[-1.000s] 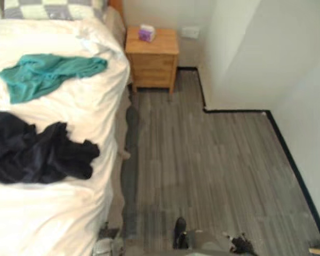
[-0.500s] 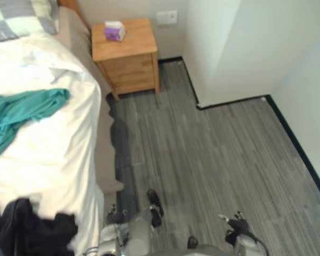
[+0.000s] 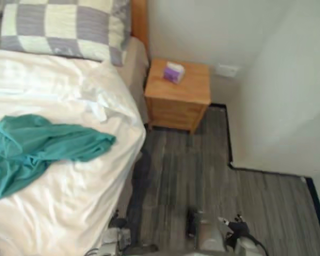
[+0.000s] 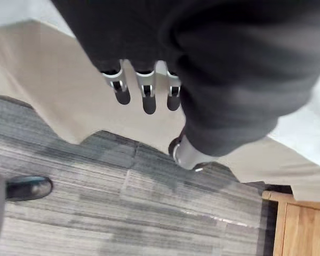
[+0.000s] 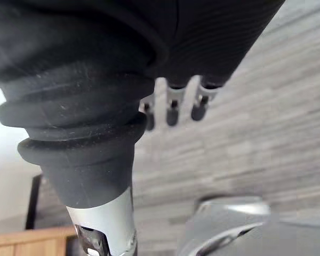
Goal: Tidy the bed and pick cloth on bed and put in laundry
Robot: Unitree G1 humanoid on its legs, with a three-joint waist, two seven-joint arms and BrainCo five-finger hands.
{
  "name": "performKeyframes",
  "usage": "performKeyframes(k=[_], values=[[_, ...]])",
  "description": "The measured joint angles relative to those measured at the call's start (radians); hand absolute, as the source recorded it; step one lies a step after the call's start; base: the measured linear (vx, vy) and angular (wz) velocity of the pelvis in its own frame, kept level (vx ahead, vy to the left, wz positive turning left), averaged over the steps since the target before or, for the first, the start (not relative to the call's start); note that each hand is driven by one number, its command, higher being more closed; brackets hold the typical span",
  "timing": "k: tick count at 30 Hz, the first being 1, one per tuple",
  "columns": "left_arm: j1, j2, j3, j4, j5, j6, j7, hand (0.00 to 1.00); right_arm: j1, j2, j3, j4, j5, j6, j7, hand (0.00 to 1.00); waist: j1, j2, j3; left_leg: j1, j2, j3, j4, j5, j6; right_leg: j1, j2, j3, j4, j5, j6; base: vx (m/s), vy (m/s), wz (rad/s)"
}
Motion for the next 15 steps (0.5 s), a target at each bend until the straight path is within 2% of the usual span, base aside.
performKeyframes(k=[1,2,3,4,5,6,7,8,9,10,11,13,14,15], values=[[0.002,-0.001,0.003,0.001,0.004,-0.001,0.001,0.0,0.005,0.001,-0.008,0.0,0.0,0.001,0.0,0.0,0.002,-0.003,-0.002,0.02,0.006,-0.007,0.0,-0.013,-0.019,-0.006,0.0,0.03,-0.037,0.02,-0.01,0.76,-0.353,1.09],[0.032,-0.005,0.027,0.002,0.006,-0.004,0.001,0.0,0.021,0.005,-0.011,-0.001,-0.001,0.005,0.0,0.0,0.003,-0.017,-0.011,0.08,0.023,-0.032,0.004,-0.043,-0.049,-0.01,0.002,0.067,-0.014,0.047,-0.026,0.55,-0.28,0.88],[0.049,-0.014,0.054,0.004,0.006,-0.004,0.001,0.0,0.026,0.003,-0.011,0.0,-0.004,0.006,0.001,0.0,0.002,0.002,-0.013,0.112,0.045,-0.036,0.017,-0.049,-0.054,-0.016,0.009,0.072,0.079,0.115,-0.007,0.81,-0.421,1.01],[0.075,-0.057,0.1,0.004,0.004,-0.006,0.001,0.0,0.025,-0.021,-0.015,0.0,-0.01,0.006,0.004,0.0,0.011,0.05,-0.036,0.078,0.105,-0.042,0.127,-0.034,-0.067,-0.042,0.028,0.029,0.225,0.061,-0.028,0.67,-0.358,0.71],[0.081,-0.067,0.105,0.004,0.004,-0.01,0.001,0.0,0.022,-0.024,-0.016,-0.001,-0.011,0.006,0.003,0.0,0.009,0.058,-0.041,0.036,0.124,-0.043,0.206,-0.017,-0.066,-0.038,0.028,0.007,0.245,0.034,-0.035,0.76,-0.454,0.75],[0.082,-0.077,0.113,0.007,0.002,-0.011,-0.001,0.0,0.014,-0.026,-0.014,-0.001,-0.013,0.007,0.003,0.0,0.01,0.063,-0.04,-0.047,0.152,-0.049,0.375,0.038,-0.054,-0.013,0.026,-0.026,0.257,-0.005,-0.055,0.59,-0.413,0.76],[0.079,-0.076,0.119,0.003,-0.002,-0.012,0.0,0.0,0.013,-0.028,-0.01,0.0,-0.013,0.006,0.003,0.0,0.011,0.064,-0.037,-0.131,0.199,-0.04,0.531,0.085,-0.062,0.037,0.027,-0.073,0.23,-0.021,-0.068,0.46,-0.333,0.78],[0.078,-0.076,0.12,-0.003,-0.007,-0.014,0.001,0.0,0.014,-0.027,-0.01,0.003,-0.013,0.009,0.002,0.0,0.014,0.061,-0.035,-0.16,0.23,-0.001,0.594,0.082,-0.065,0.075,0.03,-0.096,0.208,-0.025,-0.074,0.51,-0.365,0.97],[0.077,-0.069,0.122,-0.022,-0.007,-0.022,0.001,0.0,0.017,-0.017,-0.008,0.002,-0.013,0.011,0.002,0.0,0.03,0.056,-0.03,-0.199,0.29,0.137,0.65,0.061,-0.068,0.192,0.026,-0.152,0.132,-0.029,-0.082,0.49,-0.356,1.32],[0.076,-0.067,0.117,-0.044,-0.008,-0.029,0.001,0.0,0.026,-0.015,0.007,0.003,-0.013,0.01,0.003,0.0,0.037,0.025,-0.033,-0.232,0.29,0.267,0.59,0.046,-0.052,0.297,0.0,-0.226,0.045,-0.031,-0.082,0.54,-0.394,1.43],[0.075,-0.068,0.11,-0.048,-0.008,-0.033,0.0,0.0,0.025,-0.018,0.016,0.004,-0.013,0.009,0.003,0.0,0.039,0.024,-0.037,-0.254,0.278,0.312,0.555,0.046,-0.051,0.326,-0.009,-0.257,0.022,-0.032,-0.08,0.3,-0.219,1.45],[0.07,-0.07,0.041,-0.054,-0.009,-0.043,-0.002,0.0,0.004,-0.039,0.023,0.019,-0.016,0.006,0.004,0.0,0.046,0.049,-0.049,-0.319,0.224,0.426,0.362,0.058,-0.045,0.374,-0.021,-0.363,-0.019,-0.05,-0.064,0.15,-0.066,1.24],[0.071,-0.07,0.026,-0.051,-0.009,-0.043,-0.002,0.0,-0.002,-0.045,0.022,0.029,-0.019,0.007,0.005,0.0,0.046,0.058,-0.052,-0.329,0.211,0.457,0.315,0.064,-0.031,0.385,-0.019,-0.392,-0.018,-0.061,-0.06,0.18,0.009,1.34],[0.072,-0.067,0.012,-0.046,-0.009,-0.042,-0.003,0.0,0.0,-0.045,0.019,0.043,-0.027,0.008,0.006,0.0,0.06,0.064,-0.058,-0.326,0.171,0.518,0.262,0.061,0.007,0.406,-0.034,-0.455,0.037,-0.117,-0.036,0.24,0.065,1.39]])
